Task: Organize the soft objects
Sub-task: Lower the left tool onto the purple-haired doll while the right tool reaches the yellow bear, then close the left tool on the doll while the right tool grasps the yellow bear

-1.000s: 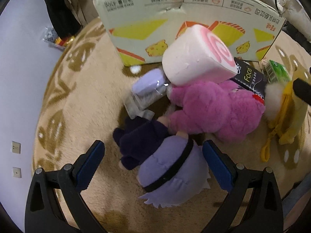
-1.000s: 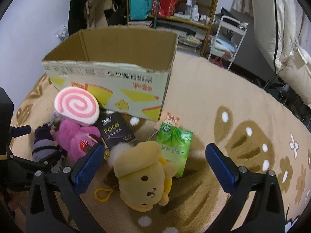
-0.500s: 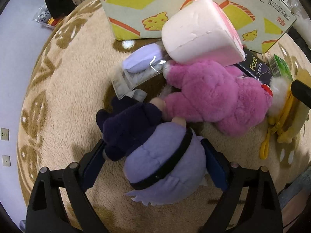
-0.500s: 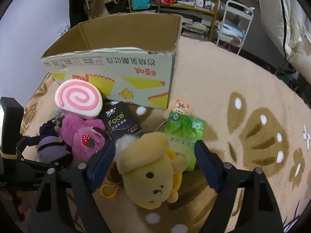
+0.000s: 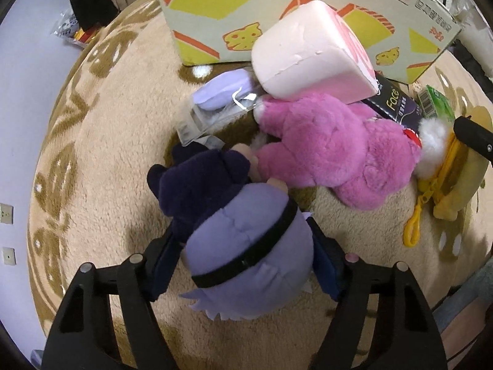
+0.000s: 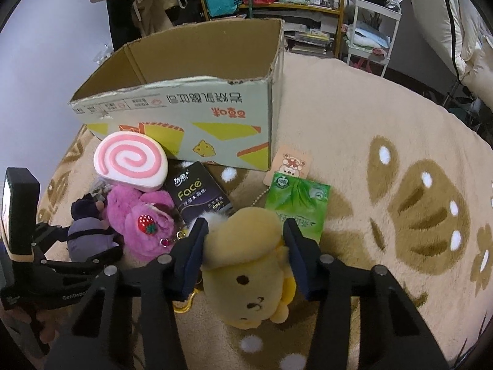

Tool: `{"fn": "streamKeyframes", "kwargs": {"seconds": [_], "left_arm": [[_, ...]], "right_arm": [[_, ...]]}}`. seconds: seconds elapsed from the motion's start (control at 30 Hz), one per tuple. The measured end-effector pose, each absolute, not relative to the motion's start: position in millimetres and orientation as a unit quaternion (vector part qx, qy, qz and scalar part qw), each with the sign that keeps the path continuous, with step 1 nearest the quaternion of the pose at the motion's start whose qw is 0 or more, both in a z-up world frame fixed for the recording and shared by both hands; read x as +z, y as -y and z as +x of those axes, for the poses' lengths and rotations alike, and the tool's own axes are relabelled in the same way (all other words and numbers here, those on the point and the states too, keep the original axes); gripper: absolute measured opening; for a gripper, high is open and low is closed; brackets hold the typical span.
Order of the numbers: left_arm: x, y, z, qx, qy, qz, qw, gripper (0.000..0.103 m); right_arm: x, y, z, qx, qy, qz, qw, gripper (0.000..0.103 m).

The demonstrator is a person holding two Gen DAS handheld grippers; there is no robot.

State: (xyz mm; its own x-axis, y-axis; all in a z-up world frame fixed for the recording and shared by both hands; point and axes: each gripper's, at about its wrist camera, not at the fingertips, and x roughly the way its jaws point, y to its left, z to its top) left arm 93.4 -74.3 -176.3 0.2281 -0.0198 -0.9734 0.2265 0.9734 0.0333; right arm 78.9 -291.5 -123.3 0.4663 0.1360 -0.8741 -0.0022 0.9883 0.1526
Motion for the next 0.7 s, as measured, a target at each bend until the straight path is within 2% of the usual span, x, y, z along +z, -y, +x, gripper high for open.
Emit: {"fn": "streamKeyframes", "kwargs": {"seconds": [0.23, 0.7], "left_arm": [[-169, 59, 93, -0.072, -0.609, 0.074, 0.786, 0.074], [-126, 51, 79, -0.061, -0.542, 0.054, 0.837, 0.074]], "right_arm": [[-104, 294, 73, 0.044, -0.480, 0.076, 0.873, 0.052], [-59, 281, 52, 0.067, -0.394, 0.059, 0.915, 0.052]]}}
